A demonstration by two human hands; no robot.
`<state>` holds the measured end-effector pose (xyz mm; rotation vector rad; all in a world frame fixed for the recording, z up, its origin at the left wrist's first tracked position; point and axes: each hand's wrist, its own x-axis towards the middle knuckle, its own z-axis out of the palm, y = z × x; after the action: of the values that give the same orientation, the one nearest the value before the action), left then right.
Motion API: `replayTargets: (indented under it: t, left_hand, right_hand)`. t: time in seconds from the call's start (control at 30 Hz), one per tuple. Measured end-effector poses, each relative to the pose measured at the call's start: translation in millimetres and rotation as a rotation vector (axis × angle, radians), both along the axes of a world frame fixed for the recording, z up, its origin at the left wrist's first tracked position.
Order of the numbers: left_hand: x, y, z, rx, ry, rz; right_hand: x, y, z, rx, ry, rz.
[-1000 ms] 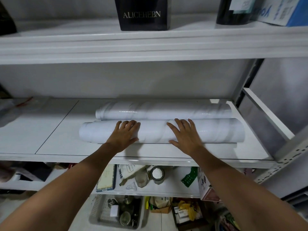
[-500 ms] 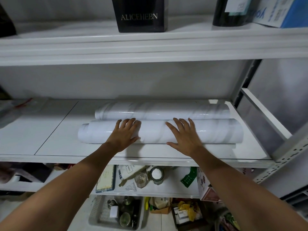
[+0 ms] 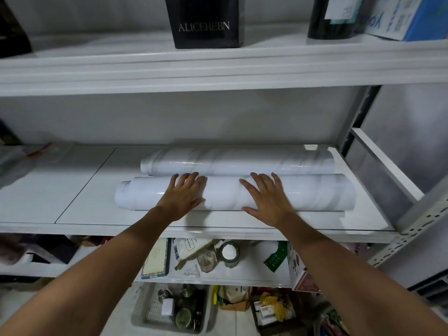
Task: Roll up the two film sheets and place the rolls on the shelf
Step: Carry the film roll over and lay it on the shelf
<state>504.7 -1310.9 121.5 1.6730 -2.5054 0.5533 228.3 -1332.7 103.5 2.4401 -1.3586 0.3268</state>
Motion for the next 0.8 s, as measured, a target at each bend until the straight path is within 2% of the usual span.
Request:
replayTargets:
  t: [0.33, 0.5, 0.8]
  left_hand:
    - [0, 1, -2, -0.030, -0.032, 0.026]
    - [-1, -6, -10, 0.030, -0.016, 0.048]
    - [-5, -25, -13, 0.117, 0.072, 0.065]
  right_hand:
    - [4, -10, 6, -0.014, -0.019, -0.050]
    - [6, -19, 4, 0.079, 0.037, -0.055]
    - [5, -30, 4, 0.098, 0.055, -0.066]
